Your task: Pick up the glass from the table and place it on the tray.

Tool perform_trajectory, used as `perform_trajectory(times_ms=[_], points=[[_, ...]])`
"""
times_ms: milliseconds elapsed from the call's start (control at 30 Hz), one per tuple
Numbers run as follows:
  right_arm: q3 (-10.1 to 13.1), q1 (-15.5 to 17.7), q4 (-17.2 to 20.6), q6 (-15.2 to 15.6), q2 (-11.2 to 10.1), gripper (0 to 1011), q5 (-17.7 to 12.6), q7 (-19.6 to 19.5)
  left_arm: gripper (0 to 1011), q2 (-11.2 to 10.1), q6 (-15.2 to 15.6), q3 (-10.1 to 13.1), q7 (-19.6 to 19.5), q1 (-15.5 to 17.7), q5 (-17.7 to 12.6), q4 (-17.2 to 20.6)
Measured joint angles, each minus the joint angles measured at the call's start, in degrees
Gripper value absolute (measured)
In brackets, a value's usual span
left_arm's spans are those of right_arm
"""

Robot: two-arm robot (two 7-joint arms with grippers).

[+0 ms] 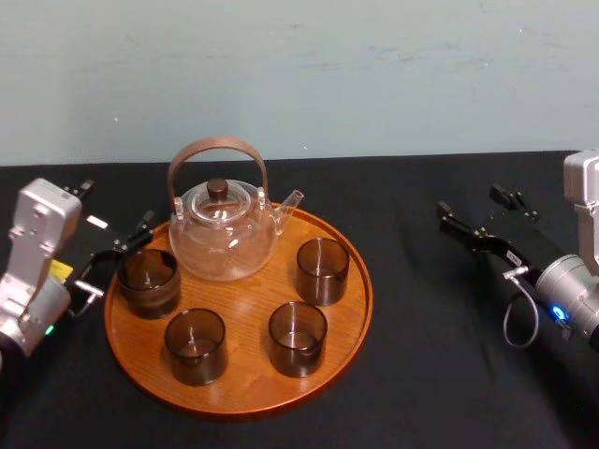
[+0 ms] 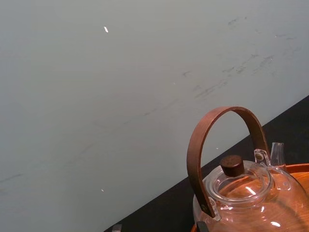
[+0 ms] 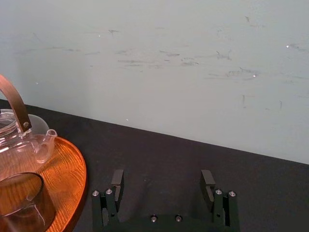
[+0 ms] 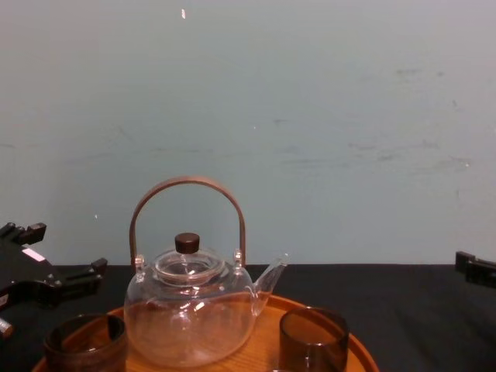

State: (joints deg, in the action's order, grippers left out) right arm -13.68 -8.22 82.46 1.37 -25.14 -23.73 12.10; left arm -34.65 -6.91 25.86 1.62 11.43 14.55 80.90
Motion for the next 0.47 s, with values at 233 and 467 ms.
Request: perform_trajectory(times_ms=[233, 467], points=[[0.0, 0.0, 0.1, 0.1, -0.1, 1002, -0.1, 0.1, 1001, 0.0, 0.0, 0.0, 0.0, 0.0, 0.0, 0.0], [-0.1, 0.0, 0.1, 0.2, -0.1, 1002, -0.2, 0.1, 1001, 0.0, 0.0, 0.0, 0.0, 0.0, 0.0, 0.0]])
